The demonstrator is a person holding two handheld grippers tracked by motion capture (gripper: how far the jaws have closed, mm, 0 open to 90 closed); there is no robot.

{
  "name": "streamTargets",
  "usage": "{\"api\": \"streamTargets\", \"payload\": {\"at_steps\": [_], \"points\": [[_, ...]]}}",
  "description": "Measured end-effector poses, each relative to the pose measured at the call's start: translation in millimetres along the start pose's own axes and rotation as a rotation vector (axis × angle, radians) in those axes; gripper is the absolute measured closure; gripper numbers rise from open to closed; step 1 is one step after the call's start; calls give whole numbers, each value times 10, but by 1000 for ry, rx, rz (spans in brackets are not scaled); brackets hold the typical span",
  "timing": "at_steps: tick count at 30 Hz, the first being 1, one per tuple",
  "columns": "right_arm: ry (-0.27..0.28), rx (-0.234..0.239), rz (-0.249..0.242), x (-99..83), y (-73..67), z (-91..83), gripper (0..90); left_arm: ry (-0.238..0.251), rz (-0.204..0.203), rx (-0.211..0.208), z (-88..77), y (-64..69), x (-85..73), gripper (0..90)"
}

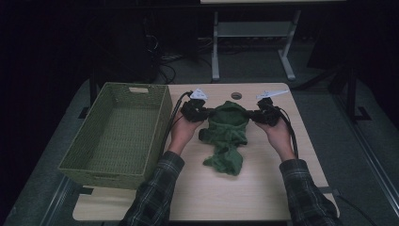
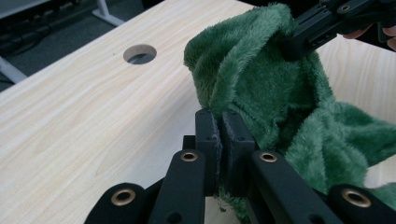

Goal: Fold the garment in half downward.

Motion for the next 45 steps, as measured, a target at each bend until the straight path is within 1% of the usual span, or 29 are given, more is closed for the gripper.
{"api": "streamTargets", "payload": {"at_steps": [3,5,9,11,13,14,15,16,17,19,20,21,23,25,26,28,29,30,31,33,35,37,38,39,41,43,45], "points": [[7,29,-7,-15,-46,-55,873,16,7,1,-54,58,-12,864],[27,33,-28,-21,-91,-103,873,29,14,-1,-89,96,-17,864],[45,46,-47,-56,-161,-176,873,54,29,-6,-166,207,-36,864],[41,52,-49,-80,-177,-201,872,51,43,-7,-194,268,-58,864],[58,57,-57,-105,-195,-234,872,52,52,-9,-217,316,-86,864],[62,66,-53,-119,-212,-248,872,55,58,-10,-230,334,-100,864],[62,70,-56,-137,-228,-262,872,63,50,-11,-244,360,-114,863],[64,74,-64,-158,-244,-275,872,65,48,-12,-263,384,-130,863],[59,82,-62,-179,-264,-288,872,75,49,-16,-284,413,-147,863],[83,88,-76,-212,-315,-326,871,79,53,-21,-323,458,-172,863],[85,95,-82,-233,-345,-350,871,88,48,-25,-337,485,-184,863],[80,106,-81,-248,-372,-364,871,89,48,-26,-345,501,-194,863],[77,118,-94,-268,-415,-385,870,87,50,-32,-362,537,-226,863],[94,117,-110,-295,-475,-414,870,85,48,-39,-380,565,-257,863],[89,124,-111,-312,-495,-421,871,87,54,-45,-387,574,-271,863],[79,129,-114,-351,-520,-433,868,89,51,-59,-407,601,-300,862],[80,135,-114,-369,-531,-440,868,91,50,-64,-423,621,-314,862],[94,135,-116,-396,-549,-458,868,94,52,-68,-435,632,-322,862],[94,136,-121,-414,-555,-466,868,96,55,-69,-454,650,-337,862],[86,152,-119,-464,-585,-483,868,96,65,-74,-479,677,-360,862],[96,158,-133,-517,-625,-512,868,95,72,-80,-507,710,-394,862],[81,175,-133,-573,-664,-538,868,98,77,-89,-535,752,-436,862],[82,179,-140,-610,-690,-554,868,95,77,-92,-543,766,-451,862],[86,180,-146,-631,-706,-566,868,93,82,-94,-553,783,-470,862],[71,193,-147,-688,-740,-591,868,87,90,-90,-571,822,-508,862],[71,192,-162,-740,-775,-611,867,93,95,-94,-590,862,-545,862],[61,207,-164,-800,-814,-628,867,88,109,-94,-608,909,-589,863]]}}
Point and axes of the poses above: each handheld gripper's, and its own axes: z roughly forward along the jaws, x roughly out of its top, y roughly to its right, the point moved 4 cm from there along z, roughly forward along the jaws, and after that the axes turned 2 degrees about y, right-handed, at the moved point
